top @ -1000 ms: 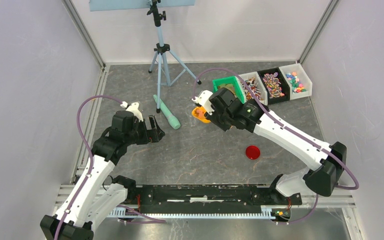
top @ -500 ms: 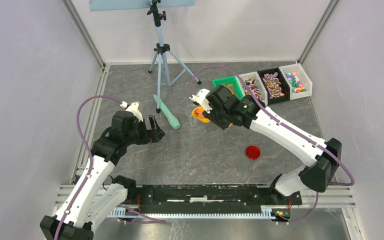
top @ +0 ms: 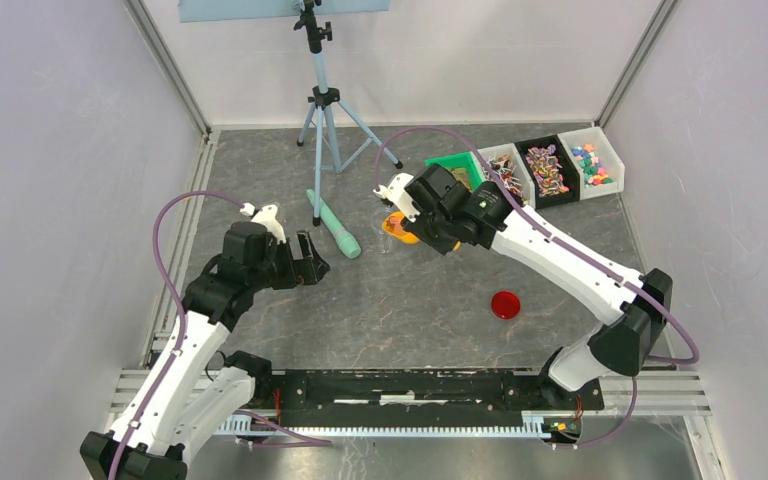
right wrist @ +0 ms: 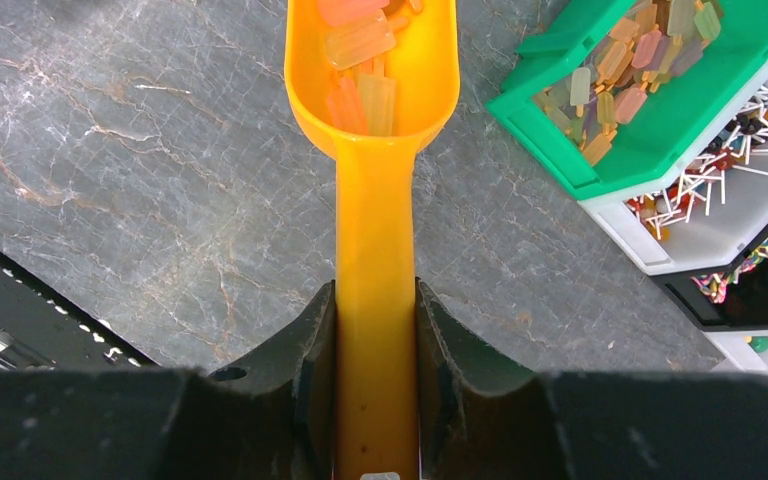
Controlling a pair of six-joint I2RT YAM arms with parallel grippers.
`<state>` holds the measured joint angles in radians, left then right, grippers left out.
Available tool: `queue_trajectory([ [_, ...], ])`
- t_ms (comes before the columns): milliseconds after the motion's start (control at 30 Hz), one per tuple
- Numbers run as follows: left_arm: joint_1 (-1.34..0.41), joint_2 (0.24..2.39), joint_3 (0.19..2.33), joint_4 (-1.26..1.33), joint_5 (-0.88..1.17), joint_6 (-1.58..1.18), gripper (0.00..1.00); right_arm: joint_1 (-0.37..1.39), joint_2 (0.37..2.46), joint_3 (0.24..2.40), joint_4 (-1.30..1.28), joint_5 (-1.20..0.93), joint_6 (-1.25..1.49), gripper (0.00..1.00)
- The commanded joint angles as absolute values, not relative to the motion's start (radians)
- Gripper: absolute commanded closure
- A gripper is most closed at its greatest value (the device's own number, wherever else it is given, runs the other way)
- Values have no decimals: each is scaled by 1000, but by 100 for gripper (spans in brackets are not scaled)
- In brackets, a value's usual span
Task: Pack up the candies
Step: Place the fake candies in the packing bottle.
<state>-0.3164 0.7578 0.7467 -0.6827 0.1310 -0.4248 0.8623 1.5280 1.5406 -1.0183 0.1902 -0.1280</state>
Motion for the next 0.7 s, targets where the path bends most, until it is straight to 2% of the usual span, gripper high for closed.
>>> queue_trajectory([
  [0, -321, 740, 760, -665, 115, -397, 0, 866, 1540, 1610, -1044, 213, -114, 100],
  [667, -321, 734, 760, -666, 115, -397, 0, 867, 1582, 1672, -1111, 235, -100, 100],
])
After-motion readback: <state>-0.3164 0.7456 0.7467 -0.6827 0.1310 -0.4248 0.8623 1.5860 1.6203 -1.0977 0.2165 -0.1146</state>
